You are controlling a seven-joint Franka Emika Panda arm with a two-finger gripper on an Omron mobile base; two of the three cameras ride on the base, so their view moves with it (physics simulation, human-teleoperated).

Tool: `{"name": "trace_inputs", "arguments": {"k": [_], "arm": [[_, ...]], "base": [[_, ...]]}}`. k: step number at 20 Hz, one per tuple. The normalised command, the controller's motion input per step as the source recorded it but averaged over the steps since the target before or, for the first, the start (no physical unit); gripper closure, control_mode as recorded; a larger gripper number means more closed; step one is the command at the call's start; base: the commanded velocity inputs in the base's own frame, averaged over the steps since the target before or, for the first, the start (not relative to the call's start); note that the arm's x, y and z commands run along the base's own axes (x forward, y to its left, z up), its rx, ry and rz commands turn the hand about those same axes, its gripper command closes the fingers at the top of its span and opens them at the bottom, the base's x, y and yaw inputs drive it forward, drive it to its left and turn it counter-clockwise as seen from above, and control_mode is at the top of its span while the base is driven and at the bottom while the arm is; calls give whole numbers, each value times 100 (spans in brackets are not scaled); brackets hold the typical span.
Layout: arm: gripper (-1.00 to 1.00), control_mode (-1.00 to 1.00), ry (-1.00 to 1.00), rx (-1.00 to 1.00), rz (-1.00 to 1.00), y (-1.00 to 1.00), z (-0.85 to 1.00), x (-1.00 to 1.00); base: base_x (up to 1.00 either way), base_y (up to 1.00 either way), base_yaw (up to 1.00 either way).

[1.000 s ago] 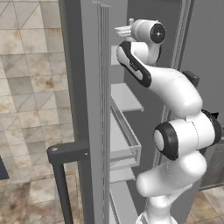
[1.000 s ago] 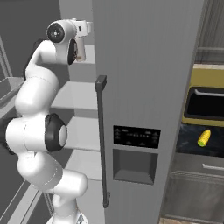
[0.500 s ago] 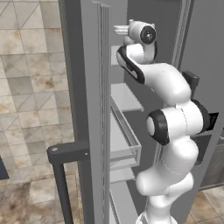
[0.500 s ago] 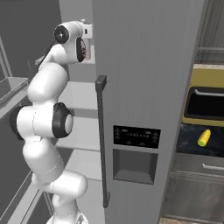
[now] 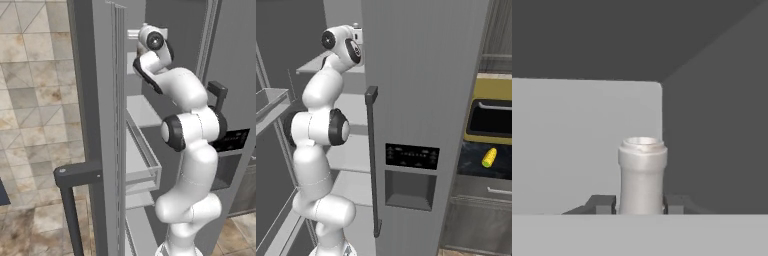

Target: Place the liquor on the top shelf of the fridge to keep it out of children's reach, and place the corn and bell pepper on lower shelves for easy access.

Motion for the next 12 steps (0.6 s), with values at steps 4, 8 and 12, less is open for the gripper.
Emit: {"name": "trace_inputs", "arguments": {"k": [4,8,12], "arm": [[-100,-100,0,0,-7,9,-3,55],[-100,-100,0,0,-7,3,0,55],[-100,-100,0,0,-7,0,0,37]], "base": [[0,0,0],[0,0,0],[0,0,0]]}}
